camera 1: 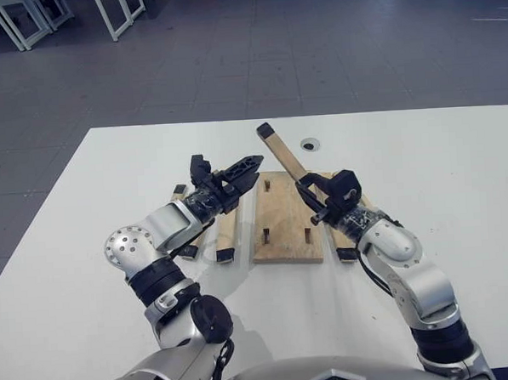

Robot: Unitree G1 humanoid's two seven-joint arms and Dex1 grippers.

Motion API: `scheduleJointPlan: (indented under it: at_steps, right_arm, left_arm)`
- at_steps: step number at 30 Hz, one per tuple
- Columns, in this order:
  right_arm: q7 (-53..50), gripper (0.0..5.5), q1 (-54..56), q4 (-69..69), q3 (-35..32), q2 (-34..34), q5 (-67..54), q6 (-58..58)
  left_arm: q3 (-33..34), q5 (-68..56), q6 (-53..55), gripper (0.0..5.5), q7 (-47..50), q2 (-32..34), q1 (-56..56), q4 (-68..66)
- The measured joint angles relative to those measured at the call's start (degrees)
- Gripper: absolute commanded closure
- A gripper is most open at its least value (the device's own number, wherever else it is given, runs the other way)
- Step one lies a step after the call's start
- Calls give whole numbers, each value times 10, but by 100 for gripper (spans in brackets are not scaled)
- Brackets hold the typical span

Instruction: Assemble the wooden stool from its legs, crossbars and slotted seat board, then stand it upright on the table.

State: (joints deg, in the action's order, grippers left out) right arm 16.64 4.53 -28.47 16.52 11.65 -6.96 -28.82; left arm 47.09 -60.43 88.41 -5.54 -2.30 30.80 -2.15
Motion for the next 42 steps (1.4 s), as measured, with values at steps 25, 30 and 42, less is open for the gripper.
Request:
scheduleJointPlan:
  at_steps: [25,30,42]
  right_arm:
    - [14,421,-24,-10,62,-3,1,-8]
    - [14,421,-26,-13,63,-3,1,-8]
    - [32,334,-33,-32,60,-3,-25,-14]
  left_arm:
    - [-97,-25,-54,431,-20,52,-8,-32]
    - [-101,-34,-63,504,-18,52,-10,-29]
    - [-130,-70,-103,508,-53,56,-53,26]
